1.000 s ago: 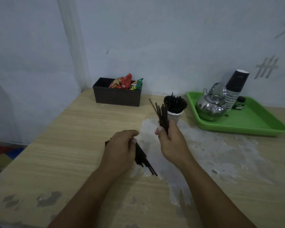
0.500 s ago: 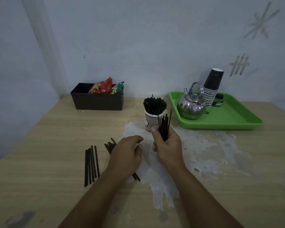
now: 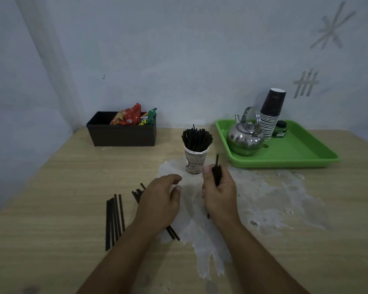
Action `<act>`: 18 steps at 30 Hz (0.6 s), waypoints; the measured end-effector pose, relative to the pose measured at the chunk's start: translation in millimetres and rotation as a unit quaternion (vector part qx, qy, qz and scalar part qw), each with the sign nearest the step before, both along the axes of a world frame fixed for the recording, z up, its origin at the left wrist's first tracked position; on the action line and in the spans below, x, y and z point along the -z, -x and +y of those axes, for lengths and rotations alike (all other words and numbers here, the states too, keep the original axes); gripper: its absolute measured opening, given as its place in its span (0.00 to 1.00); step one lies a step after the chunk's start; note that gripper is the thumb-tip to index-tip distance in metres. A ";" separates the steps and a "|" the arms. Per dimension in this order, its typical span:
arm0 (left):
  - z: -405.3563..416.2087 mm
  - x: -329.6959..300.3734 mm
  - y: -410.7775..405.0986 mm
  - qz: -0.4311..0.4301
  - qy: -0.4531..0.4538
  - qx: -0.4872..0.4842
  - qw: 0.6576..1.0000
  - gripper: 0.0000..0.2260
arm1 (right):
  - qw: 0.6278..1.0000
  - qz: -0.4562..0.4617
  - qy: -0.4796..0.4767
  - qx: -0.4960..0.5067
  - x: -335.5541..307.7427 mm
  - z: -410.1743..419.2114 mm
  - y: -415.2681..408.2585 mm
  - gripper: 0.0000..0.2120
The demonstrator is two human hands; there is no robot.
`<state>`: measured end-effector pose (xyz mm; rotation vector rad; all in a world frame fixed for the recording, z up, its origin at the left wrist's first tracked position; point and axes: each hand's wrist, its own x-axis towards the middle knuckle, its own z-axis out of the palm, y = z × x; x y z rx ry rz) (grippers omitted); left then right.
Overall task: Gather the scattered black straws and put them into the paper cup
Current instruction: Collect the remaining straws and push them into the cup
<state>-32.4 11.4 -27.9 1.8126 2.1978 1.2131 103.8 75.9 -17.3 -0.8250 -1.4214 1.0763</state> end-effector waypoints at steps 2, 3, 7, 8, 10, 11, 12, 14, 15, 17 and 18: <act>0.6 0.1 -0.5 -0.002 -0.001 0.001 1.000 0.13 | 1.000 0.013 -0.004 0.012 -1.2 -0.1 -0.1 0.09; 0.9 -0.4 -0.9 -0.001 -0.003 0.001 1.000 0.13 | 1.000 0.016 -0.006 0.011 -2.5 -0.7 -0.4 0.08; 4.4 -4.0 0.1 0.004 -0.015 0.007 1.000 0.13 | 0.999 0.010 0.014 -0.049 1.6 -0.6 0.6 0.05; 6.7 -5.5 0.8 0.010 -0.020 0.010 1.000 0.13 | 0.998 -0.001 0.014 -0.056 3.1 -0.1 0.8 0.05; 13.5 -9.5 2.0 0.027 -0.036 0.016 0.999 0.13 | 0.999 -0.011 0.002 -0.048 3.2 0.2 1.3 0.08; 17.5 -12.3 2.6 0.036 -0.045 0.017 0.998 0.13 | 0.999 -0.004 0.002 -0.039 1.4 1.5 1.7 0.09; 22.0 -15.2 3.2 0.045 -0.055 0.019 0.997 0.13 | 1.000 0.007 0.011 -0.029 -0.5 4.2 2.3 0.10; 30.8 -21.2 4.7 0.062 -0.072 0.027 0.995 0.14 | 0.998 0.036 0.052 0.000 -5.6 13.1 4.2 0.15; 35.5 -23.6 5.8 0.072 -0.079 0.033 0.994 0.15 | 0.995 0.051 0.078 0.022 -8.5 19.5 5.7 0.19; 44.6 -27.0 8.9 0.093 -0.085 0.041 0.991 0.17 | 0.987 0.085 0.121 0.065 -16.3 32.5 9.3 0.23; 48.9 -28.0 10.4 0.101 -0.086 0.042 0.990 0.18 | 0.983 0.112 0.128 0.075 -21.7 38.1 11.3 0.22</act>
